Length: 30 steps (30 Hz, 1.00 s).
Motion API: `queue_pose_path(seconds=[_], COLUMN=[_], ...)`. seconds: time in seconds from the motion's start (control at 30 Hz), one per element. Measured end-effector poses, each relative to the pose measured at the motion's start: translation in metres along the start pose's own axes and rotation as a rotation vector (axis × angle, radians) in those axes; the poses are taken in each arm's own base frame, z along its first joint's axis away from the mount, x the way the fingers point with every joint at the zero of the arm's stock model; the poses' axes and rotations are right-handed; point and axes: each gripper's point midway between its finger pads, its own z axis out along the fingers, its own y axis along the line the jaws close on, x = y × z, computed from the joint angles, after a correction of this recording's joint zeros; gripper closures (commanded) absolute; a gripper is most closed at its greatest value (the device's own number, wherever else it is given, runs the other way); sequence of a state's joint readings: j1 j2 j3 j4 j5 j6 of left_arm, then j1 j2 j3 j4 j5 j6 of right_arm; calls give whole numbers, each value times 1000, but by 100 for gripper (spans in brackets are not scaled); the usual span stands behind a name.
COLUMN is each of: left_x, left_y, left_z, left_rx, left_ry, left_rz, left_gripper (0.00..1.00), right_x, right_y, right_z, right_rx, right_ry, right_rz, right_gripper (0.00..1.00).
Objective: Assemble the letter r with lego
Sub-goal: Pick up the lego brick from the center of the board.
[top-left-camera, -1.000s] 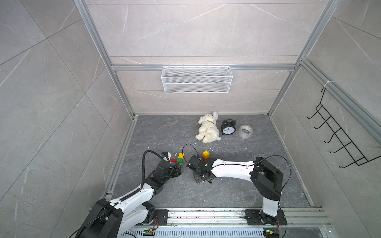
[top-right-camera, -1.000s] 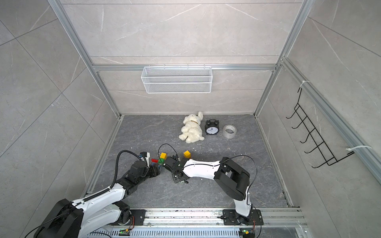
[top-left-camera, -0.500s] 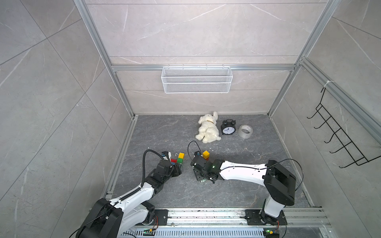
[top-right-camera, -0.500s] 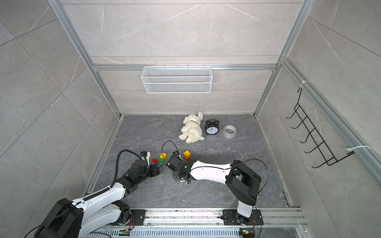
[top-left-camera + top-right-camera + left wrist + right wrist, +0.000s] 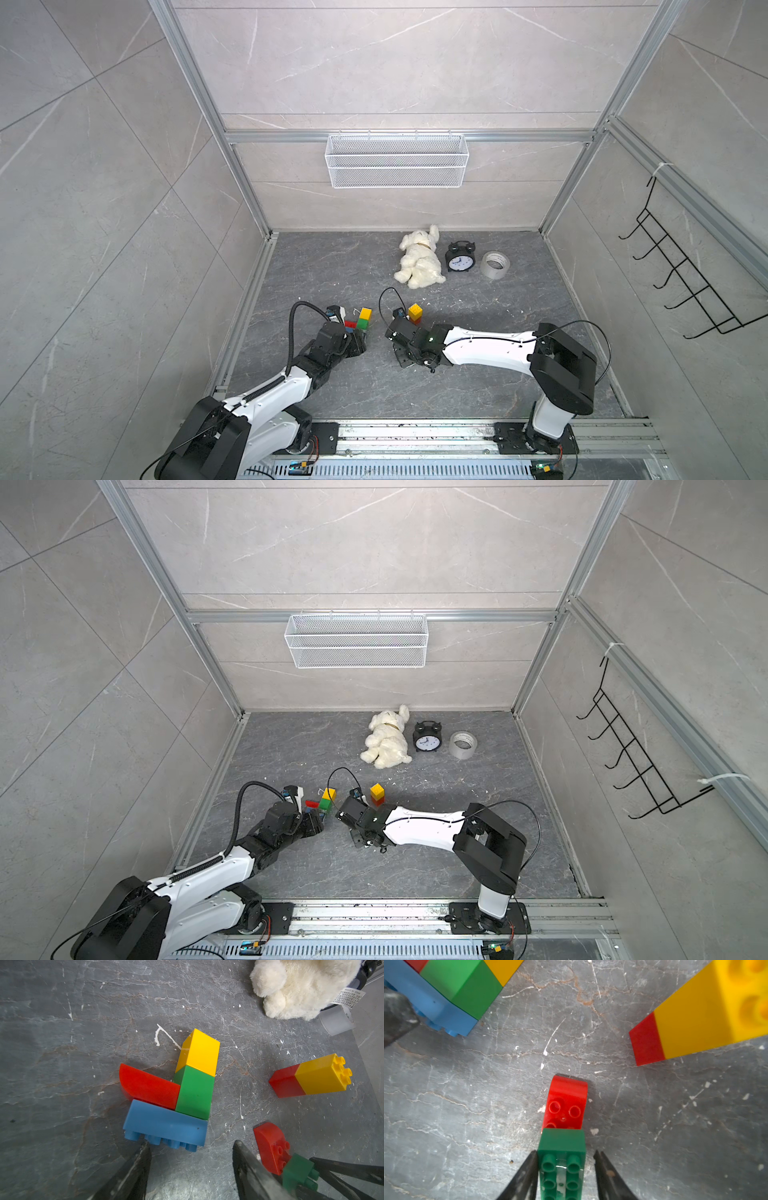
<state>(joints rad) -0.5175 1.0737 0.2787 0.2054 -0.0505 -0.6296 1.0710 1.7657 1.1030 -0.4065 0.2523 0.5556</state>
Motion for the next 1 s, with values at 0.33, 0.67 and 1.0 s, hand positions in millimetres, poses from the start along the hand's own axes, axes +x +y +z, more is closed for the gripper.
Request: queue_pose_path(seconds=[0.33, 0.67, 1.0], left_x=[2, 4, 4], left_y=[1, 3, 4], left_z=[1, 3, 3], left_rx=[-5, -12, -15], left_ry=[7, 16, 17], left_rz=[0, 0, 0], left_gripper=[35, 35, 35], right_x=[1, 6, 11], right_y=[4, 5, -2], right_z=[-1, 1, 7], right_rx=[2, 34, 86], right_ry=[-9, -15, -4], right_rz=[-13, -38, -50], right_gripper=[56, 57, 74])
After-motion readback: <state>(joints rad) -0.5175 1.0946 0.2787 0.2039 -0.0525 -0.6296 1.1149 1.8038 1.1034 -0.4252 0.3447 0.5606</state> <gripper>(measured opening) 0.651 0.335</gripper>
